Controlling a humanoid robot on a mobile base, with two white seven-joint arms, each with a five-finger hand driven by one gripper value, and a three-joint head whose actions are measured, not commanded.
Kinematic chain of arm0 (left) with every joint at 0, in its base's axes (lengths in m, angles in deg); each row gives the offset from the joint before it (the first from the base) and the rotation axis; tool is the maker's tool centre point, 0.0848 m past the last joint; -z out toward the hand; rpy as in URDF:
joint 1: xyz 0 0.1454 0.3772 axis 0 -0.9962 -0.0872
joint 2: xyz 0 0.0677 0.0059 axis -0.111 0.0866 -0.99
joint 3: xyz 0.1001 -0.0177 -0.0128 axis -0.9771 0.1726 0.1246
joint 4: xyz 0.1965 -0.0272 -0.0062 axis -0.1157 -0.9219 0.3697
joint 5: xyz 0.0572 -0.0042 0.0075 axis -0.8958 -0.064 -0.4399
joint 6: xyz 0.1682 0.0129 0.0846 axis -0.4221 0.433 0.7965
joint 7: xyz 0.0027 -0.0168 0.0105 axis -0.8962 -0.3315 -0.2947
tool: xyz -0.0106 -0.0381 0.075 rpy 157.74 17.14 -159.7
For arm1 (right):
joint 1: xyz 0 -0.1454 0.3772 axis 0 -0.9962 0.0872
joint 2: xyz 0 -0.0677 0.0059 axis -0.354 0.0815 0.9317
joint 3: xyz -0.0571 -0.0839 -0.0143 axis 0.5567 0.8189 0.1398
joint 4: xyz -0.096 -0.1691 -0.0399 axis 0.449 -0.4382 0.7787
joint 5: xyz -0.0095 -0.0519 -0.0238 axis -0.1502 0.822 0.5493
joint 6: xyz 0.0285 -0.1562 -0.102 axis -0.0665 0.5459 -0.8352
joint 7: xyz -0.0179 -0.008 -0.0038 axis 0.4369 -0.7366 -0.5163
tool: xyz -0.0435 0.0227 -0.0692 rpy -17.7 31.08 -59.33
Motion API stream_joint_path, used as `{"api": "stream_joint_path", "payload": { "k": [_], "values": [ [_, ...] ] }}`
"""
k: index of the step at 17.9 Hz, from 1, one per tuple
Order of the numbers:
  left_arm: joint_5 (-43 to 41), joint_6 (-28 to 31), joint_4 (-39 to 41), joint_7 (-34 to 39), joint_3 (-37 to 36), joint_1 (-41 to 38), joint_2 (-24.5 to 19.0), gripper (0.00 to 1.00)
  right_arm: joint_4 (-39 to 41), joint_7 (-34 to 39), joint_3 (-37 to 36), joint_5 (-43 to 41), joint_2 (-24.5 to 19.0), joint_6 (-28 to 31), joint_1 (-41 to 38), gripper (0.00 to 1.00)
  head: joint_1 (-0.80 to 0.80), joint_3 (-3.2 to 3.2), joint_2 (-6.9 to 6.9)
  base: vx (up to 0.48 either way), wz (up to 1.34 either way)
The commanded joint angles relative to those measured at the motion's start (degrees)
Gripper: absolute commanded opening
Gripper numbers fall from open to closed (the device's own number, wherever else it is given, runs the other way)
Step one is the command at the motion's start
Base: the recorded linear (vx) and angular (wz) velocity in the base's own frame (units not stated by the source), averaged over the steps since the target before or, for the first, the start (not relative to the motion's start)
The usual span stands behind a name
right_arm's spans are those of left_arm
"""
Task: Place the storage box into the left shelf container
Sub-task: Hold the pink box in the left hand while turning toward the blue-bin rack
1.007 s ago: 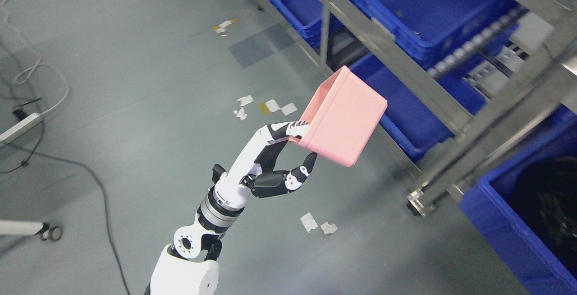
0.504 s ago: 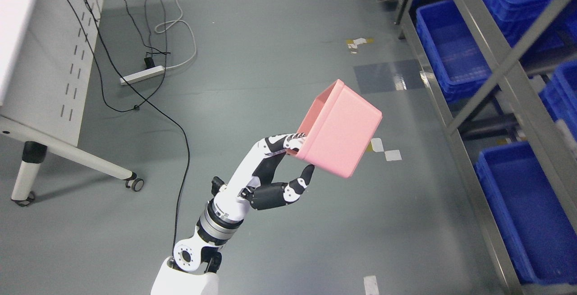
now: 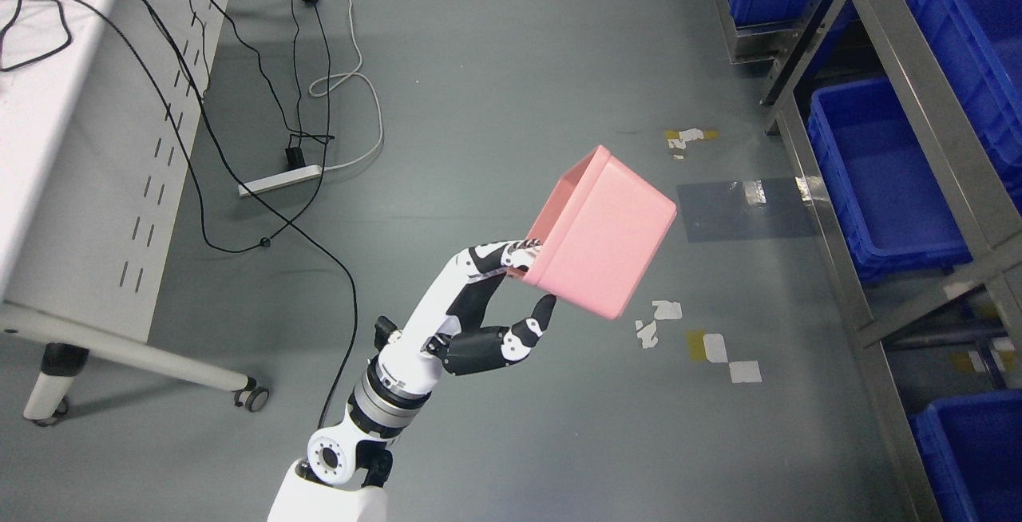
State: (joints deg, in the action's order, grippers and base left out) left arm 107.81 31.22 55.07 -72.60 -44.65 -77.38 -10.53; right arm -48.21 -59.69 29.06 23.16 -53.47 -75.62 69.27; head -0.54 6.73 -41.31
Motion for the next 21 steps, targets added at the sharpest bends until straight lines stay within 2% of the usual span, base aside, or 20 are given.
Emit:
{"api": "stream_joint_path", "payload": {
  "k": [1,11,21],
  "values": [
    [0.00,-0.13,-0.78,-0.01,0.27,-0.18,-1.00,0.04,1.00,0.08,0.01,-1.23,1.00,0.03,0.17,1.00,0.00,0.00,0.00,0.427,-0.06],
    [0.00,-0.13,-1.30,-1.68,0.27,-0.89,-1.00,0.04,1.00,0.08,0.01,-1.23,1.00,0.03,0.26,1.00,0.00,0.00,0.00,0.355,-0.08],
    [0.00,-0.13,-2.18,-1.68,0.18,-0.89,-1.00,0.04,1.00,-0.01,0.01,-1.23,1.00,0.12,0.17,1.00,0.00,0.00,0.00,0.222,-0.06]
  ]
}}
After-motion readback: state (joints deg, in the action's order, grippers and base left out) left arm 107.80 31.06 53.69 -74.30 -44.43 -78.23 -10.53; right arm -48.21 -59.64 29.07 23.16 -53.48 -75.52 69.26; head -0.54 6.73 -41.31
